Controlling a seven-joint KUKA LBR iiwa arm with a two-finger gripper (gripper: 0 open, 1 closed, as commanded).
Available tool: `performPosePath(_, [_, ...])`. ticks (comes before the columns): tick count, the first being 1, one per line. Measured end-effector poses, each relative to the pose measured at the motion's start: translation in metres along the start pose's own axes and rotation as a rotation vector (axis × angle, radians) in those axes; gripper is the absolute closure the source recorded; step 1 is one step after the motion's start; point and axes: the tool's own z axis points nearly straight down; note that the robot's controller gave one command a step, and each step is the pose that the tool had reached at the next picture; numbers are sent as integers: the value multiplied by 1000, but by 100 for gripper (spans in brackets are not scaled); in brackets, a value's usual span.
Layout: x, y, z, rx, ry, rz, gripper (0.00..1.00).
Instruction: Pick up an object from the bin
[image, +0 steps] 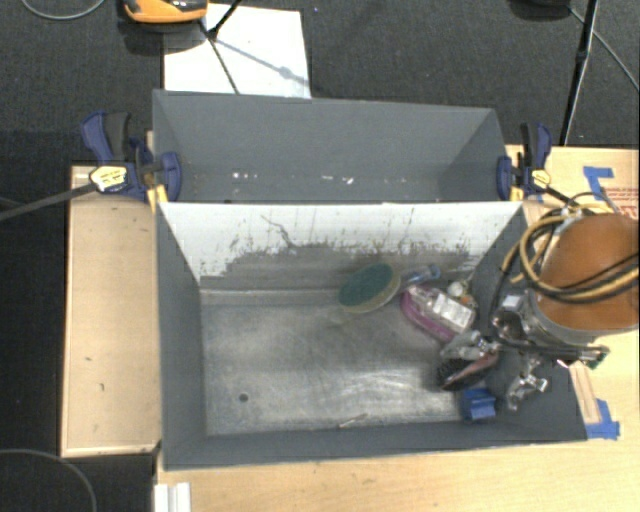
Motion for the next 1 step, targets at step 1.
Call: performPosePath(1, [-22,3,1,0,-1,-118,0])
